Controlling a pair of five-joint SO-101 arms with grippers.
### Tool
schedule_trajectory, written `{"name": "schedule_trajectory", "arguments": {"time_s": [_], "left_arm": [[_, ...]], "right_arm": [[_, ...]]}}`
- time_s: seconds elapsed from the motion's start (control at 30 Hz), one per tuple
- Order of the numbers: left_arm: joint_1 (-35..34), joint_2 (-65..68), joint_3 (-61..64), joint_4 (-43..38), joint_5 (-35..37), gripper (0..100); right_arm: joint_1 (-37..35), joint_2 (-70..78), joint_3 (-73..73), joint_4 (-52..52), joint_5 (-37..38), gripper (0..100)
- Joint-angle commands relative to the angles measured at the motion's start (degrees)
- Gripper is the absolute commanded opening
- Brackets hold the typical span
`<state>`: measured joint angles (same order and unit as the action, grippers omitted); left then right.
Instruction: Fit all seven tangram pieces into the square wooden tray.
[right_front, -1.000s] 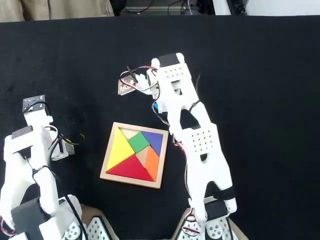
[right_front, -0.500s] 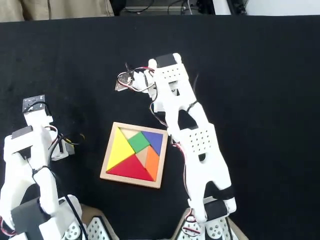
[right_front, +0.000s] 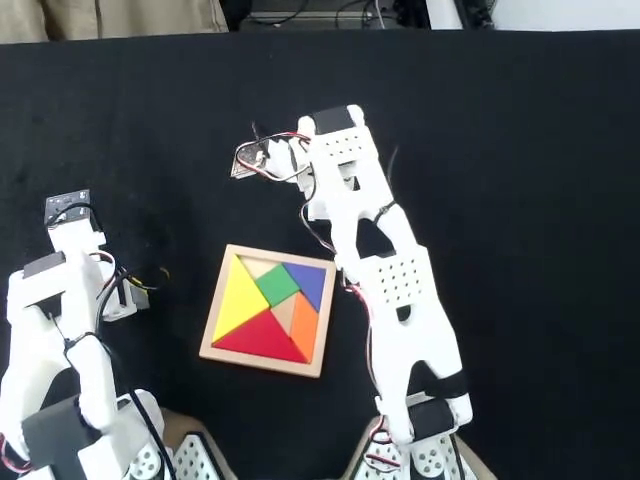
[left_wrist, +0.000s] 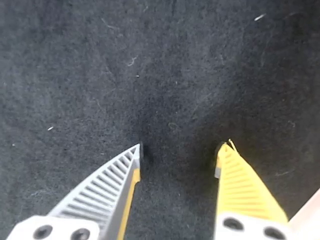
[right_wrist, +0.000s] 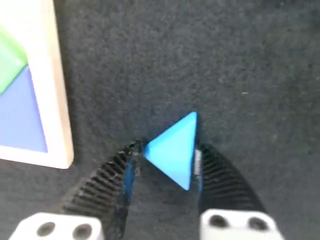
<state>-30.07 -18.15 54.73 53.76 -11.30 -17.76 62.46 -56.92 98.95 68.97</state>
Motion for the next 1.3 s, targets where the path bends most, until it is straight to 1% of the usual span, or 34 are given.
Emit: {"name": "schedule_trajectory", "arguments": {"time_s": [0.0,0.13,0.27,0.37,0.47,0.57,0.67,0.87,1.0,1.13,1.27], "left_arm": [[-0.7,-0.7,-0.2,-0.2,-0.4,25],[-0.7,-0.7,-0.2,-0.2,-0.4,25],[-0.7,-0.7,-0.2,-0.2,-0.4,25],[-0.7,-0.7,-0.2,-0.2,-0.4,25],[-0.7,-0.7,-0.2,-0.2,-0.4,25],[-0.7,-0.7,-0.2,-0.2,-0.4,25],[-0.7,-0.7,-0.2,-0.2,-0.4,25],[-0.7,-0.7,-0.2,-0.2,-0.4,25],[-0.7,-0.7,-0.2,-0.2,-0.4,25],[-0.7,-0.7,-0.2,-0.2,-0.4,25],[-0.7,-0.7,-0.2,-0.1,-0.4,25]], "right_arm": [[-2.1,0.8,-0.2,-0.1,-0.3,5.9],[-2.1,0.3,-0.7,0.0,-0.3,5.7],[-2.4,-2.1,-5.1,2.2,-0.4,5.7],[-2.6,-6.0,-7.3,2.3,-5.5,5.7],[-4.4,-11.1,-6.5,2.3,-11.8,5.7],[-6.5,-16.3,-1.4,2.3,-18.3,5.7],[-8.7,-22.2,6.1,2.3,-22.8,5.7],[-15.6,-34.7,24.4,1.9,-33.6,5.7],[-19.7,-39.2,35.4,-3.3,-41.7,5.7],[-22.1,-40.3,42.9,-9.6,-45.1,5.7],[-23.6,-40.2,47.1,-15.2,-45.1,5.7]]}}
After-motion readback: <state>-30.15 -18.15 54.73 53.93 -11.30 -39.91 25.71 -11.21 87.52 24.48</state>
